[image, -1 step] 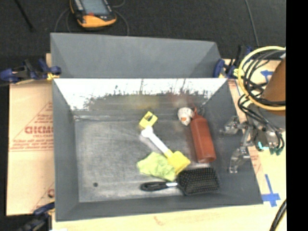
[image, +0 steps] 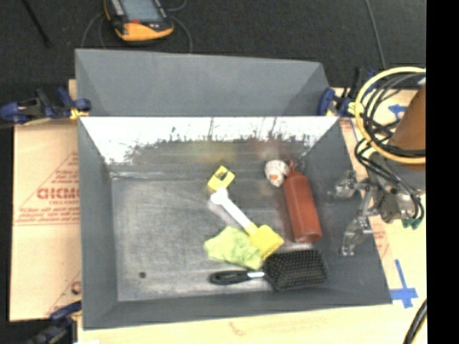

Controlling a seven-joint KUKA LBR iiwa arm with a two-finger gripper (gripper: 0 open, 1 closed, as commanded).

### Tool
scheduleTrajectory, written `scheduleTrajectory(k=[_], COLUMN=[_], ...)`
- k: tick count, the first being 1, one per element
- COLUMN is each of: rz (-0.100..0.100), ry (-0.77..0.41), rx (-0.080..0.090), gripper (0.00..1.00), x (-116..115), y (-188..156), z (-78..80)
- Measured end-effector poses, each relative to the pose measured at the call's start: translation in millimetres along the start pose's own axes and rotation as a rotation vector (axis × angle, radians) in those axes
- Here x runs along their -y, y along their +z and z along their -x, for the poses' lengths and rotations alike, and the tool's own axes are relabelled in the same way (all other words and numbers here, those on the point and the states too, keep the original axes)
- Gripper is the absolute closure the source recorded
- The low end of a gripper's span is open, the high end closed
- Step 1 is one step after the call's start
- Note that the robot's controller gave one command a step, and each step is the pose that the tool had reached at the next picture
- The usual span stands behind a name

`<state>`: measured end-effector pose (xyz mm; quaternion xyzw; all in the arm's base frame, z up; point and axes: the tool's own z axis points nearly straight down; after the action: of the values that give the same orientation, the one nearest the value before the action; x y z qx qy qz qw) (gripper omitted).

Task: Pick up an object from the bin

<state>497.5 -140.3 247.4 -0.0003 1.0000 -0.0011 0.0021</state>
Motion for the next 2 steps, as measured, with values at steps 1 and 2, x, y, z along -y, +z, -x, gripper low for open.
scheduleTrajectory(k=[1,2], rz=[0.001,0.002], ry=[-0.02,0.072], rx=[0.0,-0.001], gripper=[0.0,0.0], x=[-40.2,-46.3], y=[85.3,87.7], z=[-24.4,-23.5])
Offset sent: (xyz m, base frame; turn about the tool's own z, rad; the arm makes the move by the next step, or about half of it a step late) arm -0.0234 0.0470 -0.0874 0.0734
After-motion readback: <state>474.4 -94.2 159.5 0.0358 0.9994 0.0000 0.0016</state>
